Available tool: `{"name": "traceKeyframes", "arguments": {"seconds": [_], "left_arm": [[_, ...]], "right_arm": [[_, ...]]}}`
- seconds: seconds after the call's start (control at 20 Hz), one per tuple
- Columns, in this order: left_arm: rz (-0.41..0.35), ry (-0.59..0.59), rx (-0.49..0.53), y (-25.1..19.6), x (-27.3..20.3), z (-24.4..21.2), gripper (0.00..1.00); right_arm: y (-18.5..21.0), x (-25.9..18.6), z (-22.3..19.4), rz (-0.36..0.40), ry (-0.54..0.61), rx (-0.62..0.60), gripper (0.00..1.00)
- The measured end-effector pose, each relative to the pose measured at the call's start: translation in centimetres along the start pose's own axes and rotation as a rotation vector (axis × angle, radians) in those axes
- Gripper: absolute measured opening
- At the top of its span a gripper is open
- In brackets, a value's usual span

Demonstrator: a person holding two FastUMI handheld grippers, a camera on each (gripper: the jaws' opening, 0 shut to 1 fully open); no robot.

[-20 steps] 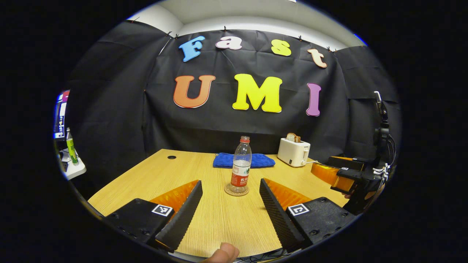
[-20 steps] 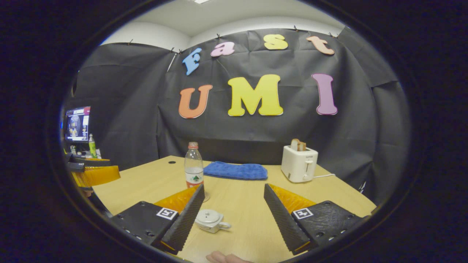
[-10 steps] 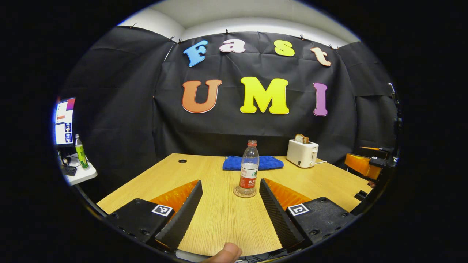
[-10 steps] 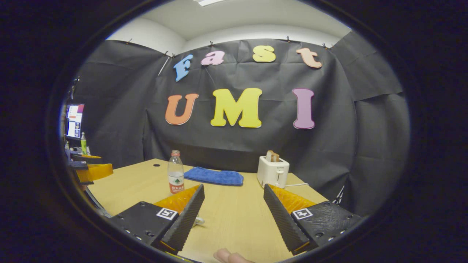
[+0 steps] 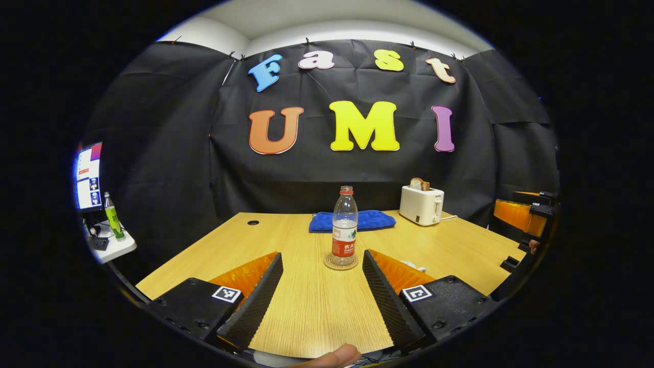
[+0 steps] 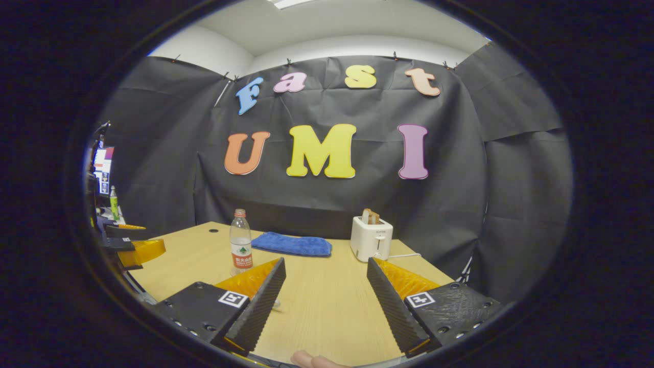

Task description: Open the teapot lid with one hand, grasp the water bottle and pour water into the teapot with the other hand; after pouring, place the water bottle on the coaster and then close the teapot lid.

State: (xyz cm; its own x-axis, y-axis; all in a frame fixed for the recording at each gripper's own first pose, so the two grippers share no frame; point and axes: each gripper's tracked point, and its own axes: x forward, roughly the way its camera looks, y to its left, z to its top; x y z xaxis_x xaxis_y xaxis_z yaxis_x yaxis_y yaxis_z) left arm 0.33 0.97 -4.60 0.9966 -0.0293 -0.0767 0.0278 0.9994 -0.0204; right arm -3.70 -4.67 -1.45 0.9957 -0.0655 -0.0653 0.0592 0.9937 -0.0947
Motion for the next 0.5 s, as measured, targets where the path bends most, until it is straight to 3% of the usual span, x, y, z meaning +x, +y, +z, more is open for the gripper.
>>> {"name": "traceKeyframes", "arguments": {"seconds": [0.5], "left_arm": [[0.006, -0.005, -0.009, -0.3, -0.2, -0.1, 0.99]], "right_arm": [[-0.1, -1.0, 0.3, -0.002, -0.013, 0.002, 0.96]]}}
